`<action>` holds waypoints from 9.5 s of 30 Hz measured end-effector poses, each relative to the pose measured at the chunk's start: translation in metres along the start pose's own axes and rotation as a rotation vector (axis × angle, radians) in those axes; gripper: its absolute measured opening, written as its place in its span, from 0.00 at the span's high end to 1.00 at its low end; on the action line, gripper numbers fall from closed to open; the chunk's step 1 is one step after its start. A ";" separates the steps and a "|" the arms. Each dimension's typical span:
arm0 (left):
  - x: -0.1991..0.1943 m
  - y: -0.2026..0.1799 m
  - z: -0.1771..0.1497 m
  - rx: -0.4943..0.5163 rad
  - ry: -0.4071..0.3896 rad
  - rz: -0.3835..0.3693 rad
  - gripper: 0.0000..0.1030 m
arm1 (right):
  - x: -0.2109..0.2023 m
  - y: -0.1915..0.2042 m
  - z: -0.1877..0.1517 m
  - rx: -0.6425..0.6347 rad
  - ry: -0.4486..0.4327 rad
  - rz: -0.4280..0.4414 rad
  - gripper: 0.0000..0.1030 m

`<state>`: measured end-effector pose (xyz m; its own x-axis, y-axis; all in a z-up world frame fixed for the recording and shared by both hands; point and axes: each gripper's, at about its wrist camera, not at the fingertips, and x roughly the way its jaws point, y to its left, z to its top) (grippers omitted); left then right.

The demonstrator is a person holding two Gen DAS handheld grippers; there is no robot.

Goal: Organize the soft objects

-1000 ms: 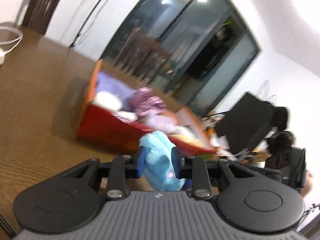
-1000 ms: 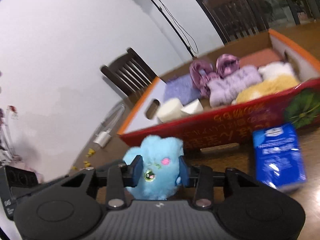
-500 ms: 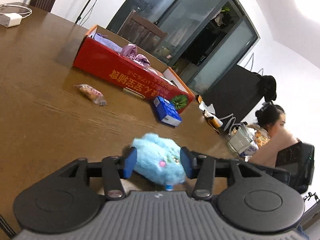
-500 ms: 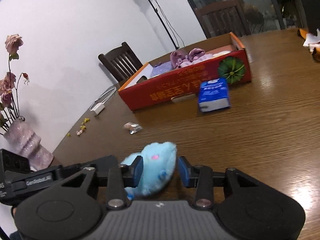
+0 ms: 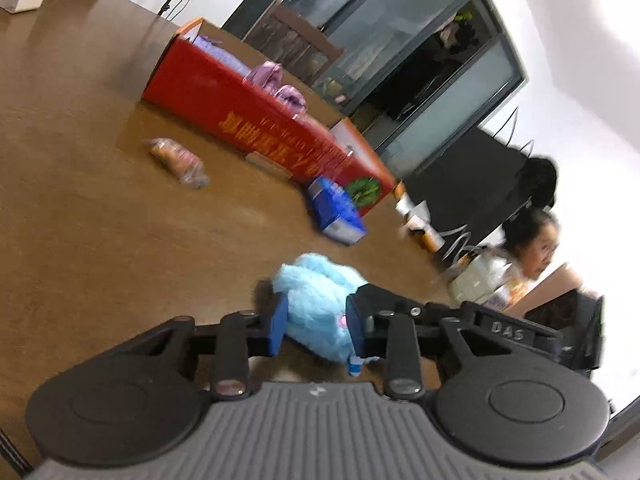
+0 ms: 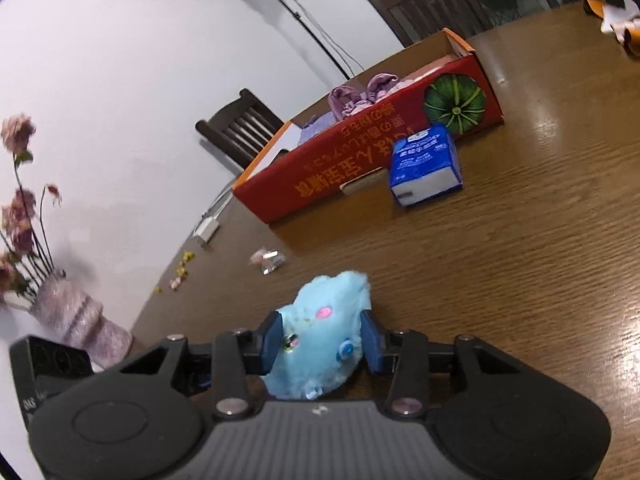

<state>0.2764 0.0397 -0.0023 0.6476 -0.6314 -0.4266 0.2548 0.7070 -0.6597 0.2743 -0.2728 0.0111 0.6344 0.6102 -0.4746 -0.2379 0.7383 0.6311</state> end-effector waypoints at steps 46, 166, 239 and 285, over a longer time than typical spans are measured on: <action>-0.055 -0.085 0.116 0.494 -0.281 0.400 0.26 | -0.039 0.075 0.145 -0.457 -0.178 -0.280 0.41; 0.023 -0.052 0.159 0.444 -0.308 0.371 0.80 | 0.046 0.100 0.128 -0.574 -0.136 -0.142 0.46; -0.137 -0.138 -0.036 0.618 -0.606 0.538 0.00 | -0.142 0.107 -0.002 -0.588 -0.491 -0.357 0.09; -0.168 -0.135 -0.135 0.621 -0.623 0.569 0.00 | -0.167 0.118 -0.147 -0.589 -0.493 -0.344 0.00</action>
<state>0.0358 0.0074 0.0749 0.9980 -0.0028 -0.0638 0.0058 0.9989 0.0470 0.0321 -0.2455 0.0747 0.9577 0.2293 -0.1736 -0.2307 0.9729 0.0122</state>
